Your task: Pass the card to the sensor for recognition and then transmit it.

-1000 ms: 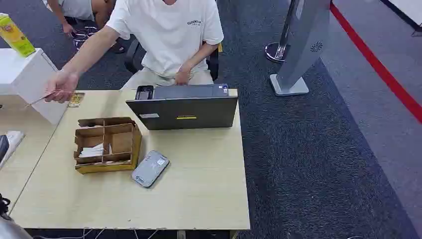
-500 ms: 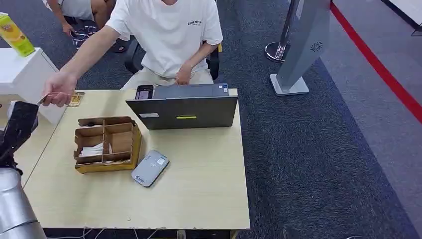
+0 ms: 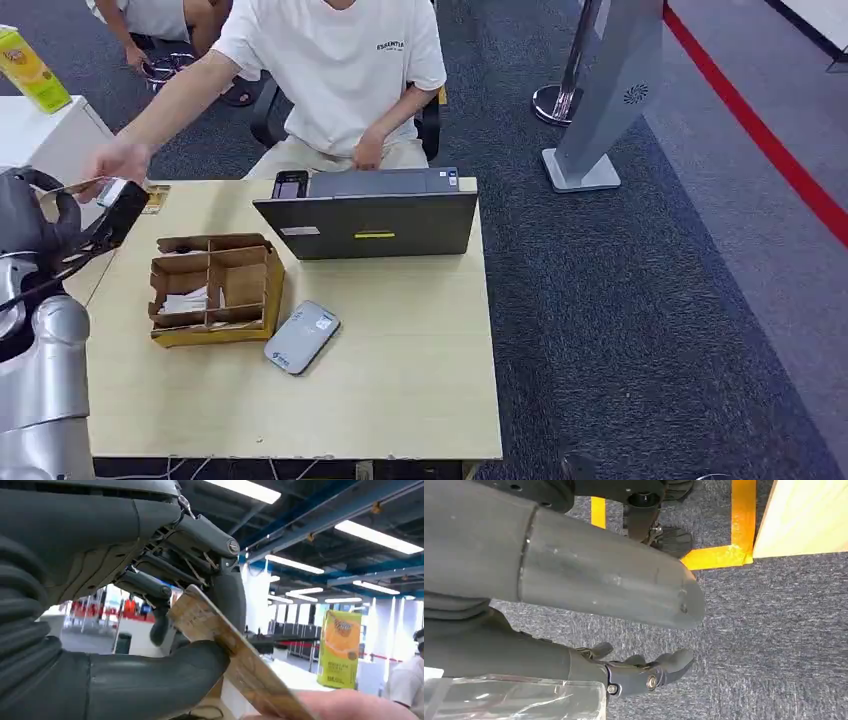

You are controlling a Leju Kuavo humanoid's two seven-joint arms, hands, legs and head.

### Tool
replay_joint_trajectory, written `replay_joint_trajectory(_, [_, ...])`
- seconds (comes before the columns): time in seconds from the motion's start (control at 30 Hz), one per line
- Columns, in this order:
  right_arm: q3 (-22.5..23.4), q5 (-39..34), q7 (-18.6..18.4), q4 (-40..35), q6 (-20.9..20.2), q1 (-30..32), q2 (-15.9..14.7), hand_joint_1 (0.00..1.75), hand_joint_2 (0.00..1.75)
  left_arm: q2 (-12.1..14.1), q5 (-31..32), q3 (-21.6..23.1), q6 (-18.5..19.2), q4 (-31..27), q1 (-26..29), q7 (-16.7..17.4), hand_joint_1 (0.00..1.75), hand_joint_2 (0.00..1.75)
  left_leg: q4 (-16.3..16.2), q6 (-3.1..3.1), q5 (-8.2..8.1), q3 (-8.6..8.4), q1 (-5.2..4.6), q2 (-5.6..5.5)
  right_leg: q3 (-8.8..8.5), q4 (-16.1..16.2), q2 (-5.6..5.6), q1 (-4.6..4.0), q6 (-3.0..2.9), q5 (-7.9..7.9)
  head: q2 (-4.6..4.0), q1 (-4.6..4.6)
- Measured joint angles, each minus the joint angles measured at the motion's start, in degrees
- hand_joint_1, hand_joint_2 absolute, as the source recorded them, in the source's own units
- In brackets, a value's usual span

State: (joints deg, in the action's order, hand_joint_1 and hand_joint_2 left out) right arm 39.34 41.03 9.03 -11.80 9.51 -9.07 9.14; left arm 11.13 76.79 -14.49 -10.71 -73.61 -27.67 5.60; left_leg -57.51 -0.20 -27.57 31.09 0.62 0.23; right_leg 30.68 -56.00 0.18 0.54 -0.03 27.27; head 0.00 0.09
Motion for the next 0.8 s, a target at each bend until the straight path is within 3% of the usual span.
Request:
replay_joint_trajectory(0.23, [0.7,1.0,-0.7,0.1,-0.5,-0.4,0.2,0.00,0.00,1.5,10.3,6.3,-2.1,4.1,-3.5,4.9,1.75,1.75,-0.1,-0.01,0.01,0.08,0.00,-0.01,0.04,-0.1,-0.01,0.00,-0.01,-0.03,0.00,0.00])
replay_joint_trajectory(0.33, [1.0,1.9,-1.0,0.1,-0.9,-0.5,0.3,0.00,0.00,1.3,11.9,7.0,-2.8,5.6,-4.7,4.8,1.75,1.75,-0.1,-0.01,0.01,0.11,0.00,0.04,0.09,-0.1,0.01,0.00,-0.01,-0.04,0.00,0.00])
replay_joint_trajectory(0.47, [1.3,2.0,-1.2,0.2,-1.0,-0.6,0.3,0.00,0.00,0.6,12.0,7.1,-3.8,6.3,-5.2,2.4,1.75,1.75,-0.1,-0.01,0.01,0.15,0.00,0.04,0.16,-0.1,0.01,0.00,-0.01,-0.04,0.00,0.00])
replay_joint_trajectory(0.53, [1.7,1.9,-1.2,0.2,-0.9,-0.5,0.3,0.00,0.00,-0.8,12.0,7.1,-4.1,5.8,-4.9,-0.6,1.75,1.75,-0.2,-0.01,0.01,0.18,-0.01,0.03,0.16,-0.1,0.00,0.00,-0.01,-0.04,0.00,-0.02])
replay_joint_trajectory(0.67, [2.8,1.4,-0.8,0.2,-0.5,-0.5,0.3,0.00,0.00,-4.6,12.0,8.4,-3.6,0.8,-1.8,-5.2,1.75,1.75,-0.2,0.00,0.00,0.30,-0.01,0.00,0.21,-0.1,-0.02,0.00,0.00,-0.04,0.00,-0.02])
replay_joint_trajectory(0.8, [4.4,0.5,0.1,0.2,0.3,-0.1,0.3,0.00,0.00,-8.9,12.0,13.8,-1.5,-7.0,3.4,-7.7,1.75,1.75,-0.3,0.03,-0.02,0.42,-0.04,0.00,0.30,-0.1,-0.02,0.01,0.02,-0.05,0.00,0.00])
